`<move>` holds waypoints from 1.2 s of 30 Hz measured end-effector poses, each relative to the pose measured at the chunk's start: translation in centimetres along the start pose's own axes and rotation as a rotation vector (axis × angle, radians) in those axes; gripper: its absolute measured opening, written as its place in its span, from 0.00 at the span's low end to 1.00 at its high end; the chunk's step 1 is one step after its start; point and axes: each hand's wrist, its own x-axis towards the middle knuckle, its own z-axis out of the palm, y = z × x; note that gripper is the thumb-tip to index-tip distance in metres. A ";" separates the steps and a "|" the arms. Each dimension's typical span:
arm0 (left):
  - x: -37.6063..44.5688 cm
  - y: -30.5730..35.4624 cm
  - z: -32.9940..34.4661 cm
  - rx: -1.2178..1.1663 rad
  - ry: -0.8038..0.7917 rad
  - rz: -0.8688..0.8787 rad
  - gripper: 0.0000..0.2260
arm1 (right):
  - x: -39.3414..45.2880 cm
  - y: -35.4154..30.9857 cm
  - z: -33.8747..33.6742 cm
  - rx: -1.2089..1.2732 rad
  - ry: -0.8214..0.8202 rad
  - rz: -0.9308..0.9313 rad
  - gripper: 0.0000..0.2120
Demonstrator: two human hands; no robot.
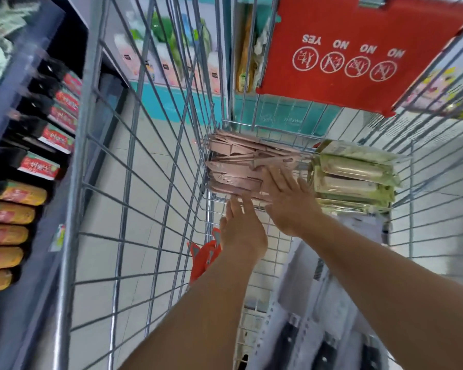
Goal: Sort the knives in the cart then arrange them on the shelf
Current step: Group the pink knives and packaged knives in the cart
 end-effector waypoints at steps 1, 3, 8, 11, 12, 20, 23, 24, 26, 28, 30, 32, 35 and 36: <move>-0.3 -0.1 -0.1 0.011 0.007 0.014 0.38 | -0.6 -0.3 -0.2 0.017 0.018 0.014 0.32; -1.4 -0.2 -0.3 0.046 0.015 0.054 0.38 | -2.4 -0.9 -0.6 0.065 0.088 0.042 0.31; -5.9 -0.8 0.2 0.107 0.132 0.212 0.31 | -9.3 -3.0 -0.2 0.207 0.258 0.119 0.30; -8.9 -1.6 1.6 0.120 0.163 0.295 0.31 | -13.7 -4.0 1.2 0.268 0.237 0.194 0.30; -9.7 -1.8 2.1 0.126 0.146 0.307 0.32 | -15.0 -4.2 1.8 0.286 0.223 0.224 0.29; -14.5 -2.2 6.5 0.110 -0.074 0.275 0.38 | -22.3 -3.8 6.5 0.432 0.055 0.503 0.34; -15.2 -2.1 8.0 0.161 -0.126 0.202 0.37 | -23.2 -3.6 8.0 0.472 0.026 0.619 0.35; -15.3 -2.0 8.6 0.170 -0.133 0.192 0.37 | -23.5 -3.6 8.5 0.473 0.027 0.638 0.35; -15.4 -1.8 9.6 0.176 -0.150 0.181 0.38 | -23.6 -3.8 9.2 0.464 0.014 0.649 0.36; -15.5 -1.5 10.4 0.157 -0.168 0.158 0.39 | -23.4 -4.1 9.5 0.461 -0.003 0.653 0.37; -15.5 -1.2 11.0 0.137 -0.148 0.131 0.38 | -23.2 -4.4 9.4 0.470 -0.027 0.654 0.40; -15.3 -1.0 11.5 0.152 -0.118 0.106 0.37 | -23.0 -4.7 9.4 0.486 -0.073 0.639 0.44; -15.1 -0.8 12.0 0.180 -0.095 0.090 0.38 | -22.7 -5.0 9.6 0.472 -0.072 0.619 0.43; -15.2 -0.8 12.1 0.183 -0.084 0.088 0.38 | -22.6 -5.0 9.7 0.472 -0.066 0.624 0.42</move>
